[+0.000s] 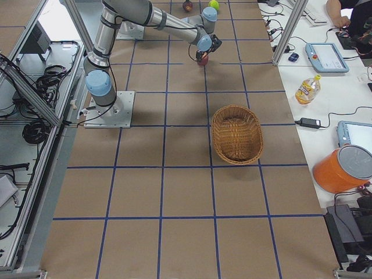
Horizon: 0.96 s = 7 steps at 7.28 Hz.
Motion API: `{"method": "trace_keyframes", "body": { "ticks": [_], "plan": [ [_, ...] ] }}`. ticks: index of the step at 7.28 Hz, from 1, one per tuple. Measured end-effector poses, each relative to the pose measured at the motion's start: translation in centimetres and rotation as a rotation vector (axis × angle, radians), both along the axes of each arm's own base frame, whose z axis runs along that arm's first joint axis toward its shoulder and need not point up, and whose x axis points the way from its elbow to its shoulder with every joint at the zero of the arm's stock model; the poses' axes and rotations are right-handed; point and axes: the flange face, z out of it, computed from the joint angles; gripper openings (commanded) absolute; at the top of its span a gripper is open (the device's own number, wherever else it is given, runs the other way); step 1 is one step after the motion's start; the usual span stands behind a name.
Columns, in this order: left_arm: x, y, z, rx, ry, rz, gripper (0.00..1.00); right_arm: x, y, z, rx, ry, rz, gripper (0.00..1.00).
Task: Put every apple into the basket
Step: 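Carry the red apple into the basket while the left gripper grasps the dark apple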
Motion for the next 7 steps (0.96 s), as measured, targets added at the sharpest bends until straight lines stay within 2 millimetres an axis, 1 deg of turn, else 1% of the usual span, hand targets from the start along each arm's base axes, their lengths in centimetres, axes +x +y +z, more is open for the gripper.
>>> {"method": "trace_keyframes", "body": {
  "ticks": [2, 3, 4, 5, 6, 7],
  "plan": [
    [-0.2, -0.3, -1.5, -0.003, 0.044, 0.008, 1.0, -1.1, -0.7, 1.3, -0.028, 0.005, 0.036, 0.0],
    [-0.2, -0.4, -2.2, 0.001, 0.055, 0.009, 1.0, -2.6, -1.4, 3.0, -0.053, 0.011, 0.057, 0.0],
    [-0.1, -0.4, -2.7, 0.006, 0.063, 0.009, 1.0, -5.5, -2.5, 5.6, -0.075, 0.019, 0.087, 0.0],
    [-0.1, -0.6, -3.0, 0.009, 0.066, 0.013, 1.0, -9.7, -3.6, 8.2, -0.082, 0.028, 0.136, 0.0],
    [-0.1, -0.7, -2.9, 0.007, 0.062, 0.019, 1.0, -14.6, -4.5, 10.3, -0.082, 0.042, 0.19, 0.0],
    [-0.6, -1.2, -1.9, -0.005, 0.044, 0.013, 1.0, -20.3, -5.4, 11.7, -0.078, 0.072, 0.256, 0.0]
  ]
}}
